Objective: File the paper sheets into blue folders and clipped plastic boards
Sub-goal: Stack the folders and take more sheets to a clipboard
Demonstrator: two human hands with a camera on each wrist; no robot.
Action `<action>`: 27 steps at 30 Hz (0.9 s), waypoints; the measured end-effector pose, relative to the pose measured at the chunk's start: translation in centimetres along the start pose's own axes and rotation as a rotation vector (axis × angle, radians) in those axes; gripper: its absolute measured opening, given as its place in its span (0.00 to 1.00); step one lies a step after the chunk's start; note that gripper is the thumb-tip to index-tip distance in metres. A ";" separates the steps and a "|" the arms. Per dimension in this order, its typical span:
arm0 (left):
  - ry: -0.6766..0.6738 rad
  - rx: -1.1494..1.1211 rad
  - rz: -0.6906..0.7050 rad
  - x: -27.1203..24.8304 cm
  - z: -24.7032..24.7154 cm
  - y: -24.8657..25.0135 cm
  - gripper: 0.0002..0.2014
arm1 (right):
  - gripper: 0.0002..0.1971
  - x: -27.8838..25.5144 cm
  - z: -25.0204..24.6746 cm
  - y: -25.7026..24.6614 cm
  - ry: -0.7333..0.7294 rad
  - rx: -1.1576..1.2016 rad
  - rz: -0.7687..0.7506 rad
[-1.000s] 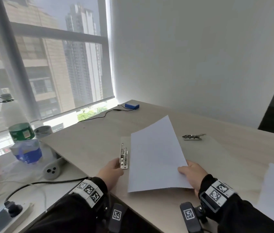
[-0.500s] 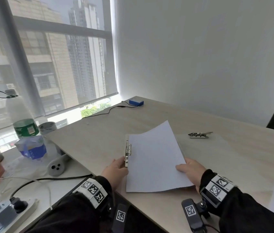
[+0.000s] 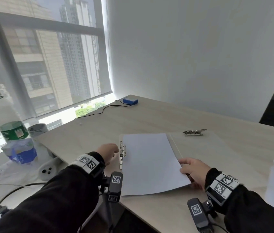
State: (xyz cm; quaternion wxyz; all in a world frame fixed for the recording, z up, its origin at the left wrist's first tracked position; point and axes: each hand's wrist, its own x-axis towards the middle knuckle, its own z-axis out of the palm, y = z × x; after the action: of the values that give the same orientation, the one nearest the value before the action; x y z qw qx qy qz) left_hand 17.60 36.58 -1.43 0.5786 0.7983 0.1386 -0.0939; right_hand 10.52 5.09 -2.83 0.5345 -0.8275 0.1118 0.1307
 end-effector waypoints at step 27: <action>0.019 0.295 0.140 -1.5 0.5 -2.7 0.20 | 0.16 -0.3 0.1 -0.2 -0.020 0.048 -0.013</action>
State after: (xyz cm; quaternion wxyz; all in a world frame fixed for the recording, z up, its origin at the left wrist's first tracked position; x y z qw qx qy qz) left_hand 15.24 36.77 -3.56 0.4589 0.8831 0.0730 -0.0652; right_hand 10.28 5.27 -2.63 0.5562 -0.8137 0.1041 0.1327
